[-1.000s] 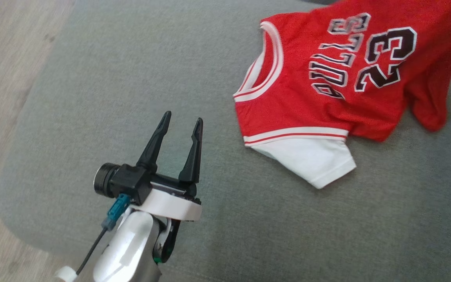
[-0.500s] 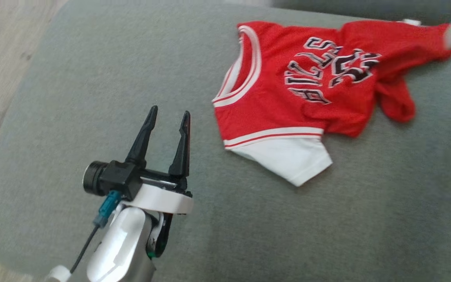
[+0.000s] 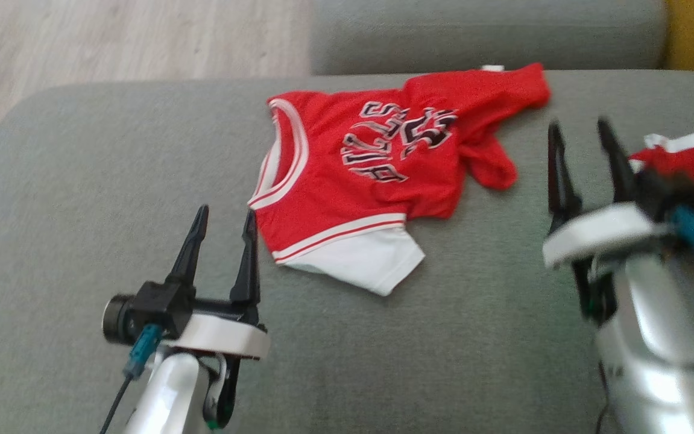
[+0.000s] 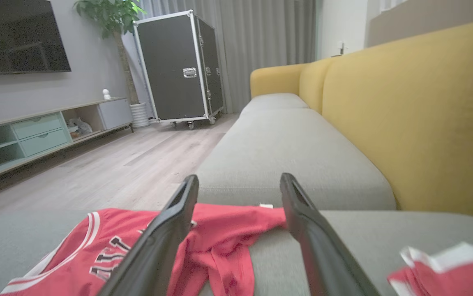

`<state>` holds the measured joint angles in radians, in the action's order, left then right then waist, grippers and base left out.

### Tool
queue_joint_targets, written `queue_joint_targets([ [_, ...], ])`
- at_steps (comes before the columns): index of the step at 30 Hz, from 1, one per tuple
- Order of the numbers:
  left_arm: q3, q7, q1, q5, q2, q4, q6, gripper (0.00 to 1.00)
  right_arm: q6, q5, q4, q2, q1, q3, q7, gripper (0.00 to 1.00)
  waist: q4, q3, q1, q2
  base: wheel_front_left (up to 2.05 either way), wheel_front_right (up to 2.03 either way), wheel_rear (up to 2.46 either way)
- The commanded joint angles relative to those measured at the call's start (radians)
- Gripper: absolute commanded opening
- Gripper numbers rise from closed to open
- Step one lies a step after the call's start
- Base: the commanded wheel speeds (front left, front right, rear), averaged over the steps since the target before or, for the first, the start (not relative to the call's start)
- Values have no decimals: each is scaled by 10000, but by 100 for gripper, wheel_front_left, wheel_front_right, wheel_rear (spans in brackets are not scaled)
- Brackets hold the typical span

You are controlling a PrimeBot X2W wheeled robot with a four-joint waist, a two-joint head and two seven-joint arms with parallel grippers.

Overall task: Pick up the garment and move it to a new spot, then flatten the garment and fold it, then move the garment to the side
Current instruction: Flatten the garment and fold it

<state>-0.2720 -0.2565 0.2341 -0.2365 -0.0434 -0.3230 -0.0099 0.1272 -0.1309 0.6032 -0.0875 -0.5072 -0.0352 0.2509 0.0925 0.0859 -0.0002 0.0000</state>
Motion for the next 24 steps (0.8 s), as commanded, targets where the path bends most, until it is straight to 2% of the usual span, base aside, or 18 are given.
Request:
queue_joint_targets([
  [1, 444, -53, 122, 87, -68, 152, -25, 100, 35, -177, -708, 207, 269, -176, 107, 100, -505, -444, 2, 0, 0, 0, 0],
  [5, 641, -53, -38, 142, -68, -186, -2, 100, 35, -423, -1564, 353, 1811, -93, 107, 100, -814, -535, 2, 0, 0, 0, 0],
  [8, 764, -53, -36, 234, -69, -433, -8, 100, 35, -716, -1966, 366, 2407, -255, 108, 100, -959, -488, 2, 0, 0, 0, 0],
  [16, 1044, -53, 326, 408, -88, -1263, -63, 100, 35, -931, -2482, 371, 2506, -298, 108, 100, -1178, -190, 2, 0, 0, 0, 0],
  [24, 822, 622, 1132, 393, -158, -3284, -274, 100, 35, -983, -2601, 372, 2496, -366, 108, 100, -1438, 186, 2, 0, 0, 0, 0],
])
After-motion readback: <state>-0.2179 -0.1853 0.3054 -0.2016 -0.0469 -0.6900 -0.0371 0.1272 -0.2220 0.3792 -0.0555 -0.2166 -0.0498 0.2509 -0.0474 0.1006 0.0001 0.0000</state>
